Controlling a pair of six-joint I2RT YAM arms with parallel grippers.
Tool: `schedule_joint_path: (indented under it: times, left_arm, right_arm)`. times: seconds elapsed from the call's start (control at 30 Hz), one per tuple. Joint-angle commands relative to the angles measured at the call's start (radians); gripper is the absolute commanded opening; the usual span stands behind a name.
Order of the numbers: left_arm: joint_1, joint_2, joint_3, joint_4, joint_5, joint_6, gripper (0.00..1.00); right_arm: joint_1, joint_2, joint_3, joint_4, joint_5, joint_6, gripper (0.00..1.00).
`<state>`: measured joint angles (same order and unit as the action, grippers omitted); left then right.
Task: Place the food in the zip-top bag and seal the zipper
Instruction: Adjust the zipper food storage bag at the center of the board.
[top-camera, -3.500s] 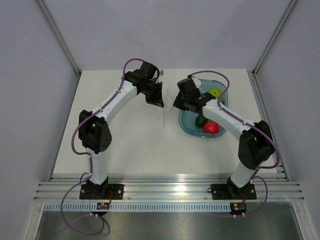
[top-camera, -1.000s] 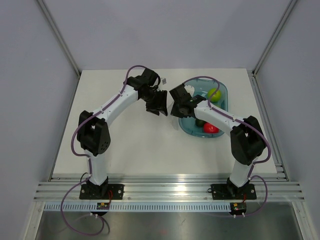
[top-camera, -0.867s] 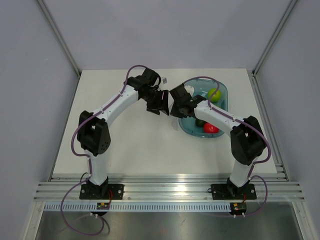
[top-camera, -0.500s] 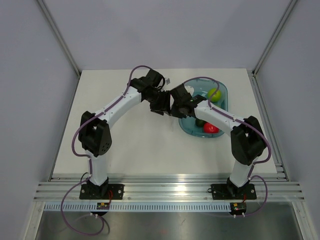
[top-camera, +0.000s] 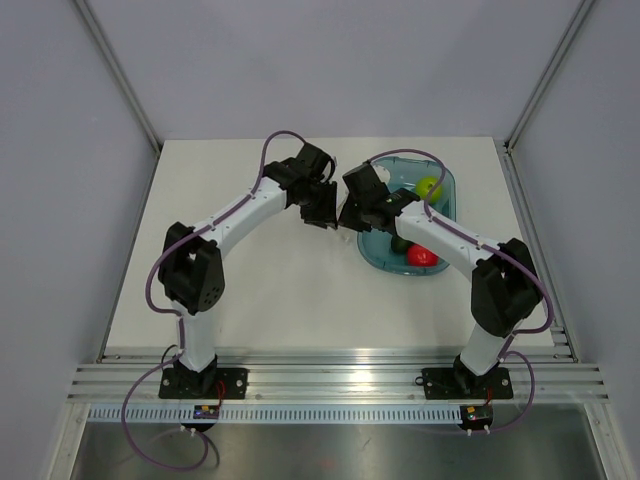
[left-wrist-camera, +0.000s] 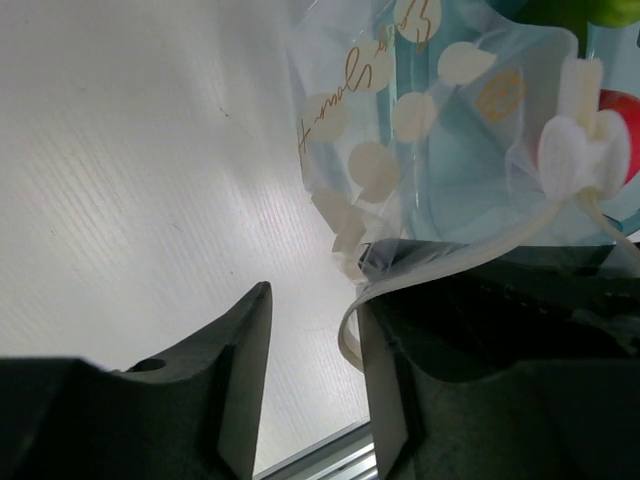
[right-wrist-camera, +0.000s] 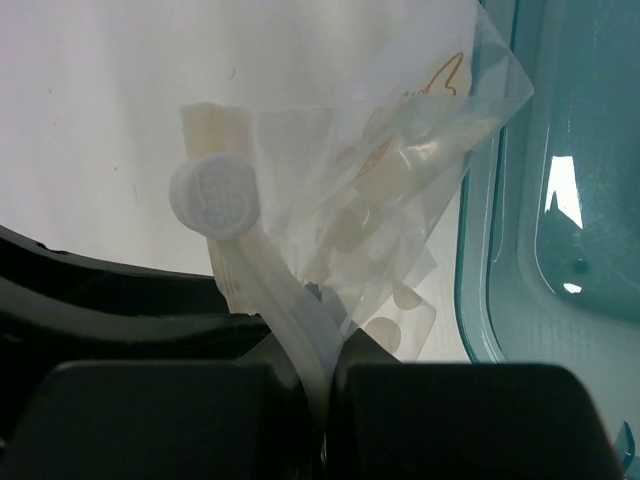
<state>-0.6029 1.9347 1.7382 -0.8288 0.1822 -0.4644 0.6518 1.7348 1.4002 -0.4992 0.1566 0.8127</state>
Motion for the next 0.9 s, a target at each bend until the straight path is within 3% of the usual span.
schedule_joint_path:
  times: [0.0,0.1,0.5,0.87]
  left_arm:
    - [-0.008,-0.010,-0.009,0.063,-0.044,-0.026,0.35]
    - [-0.006,-0.013,0.010,0.027,-0.096,-0.019,0.01]
    - [0.034,-0.082,-0.008,-0.091,-0.084,0.047,0.00]
    - [0.055,-0.083,0.006,-0.158,-0.004,0.087,0.00]
  right_arm:
    - [0.017,-0.014,0.026,0.022,-0.026,0.016,0.00]
    - [0.016,-0.001,0.013,-0.016,0.026,0.005,0.00]
    - [0.009,0.108,0.082,-0.133,0.156,-0.030,0.02]
    - [-0.001,0.155,0.132,-0.148,0.129,-0.040,0.32]
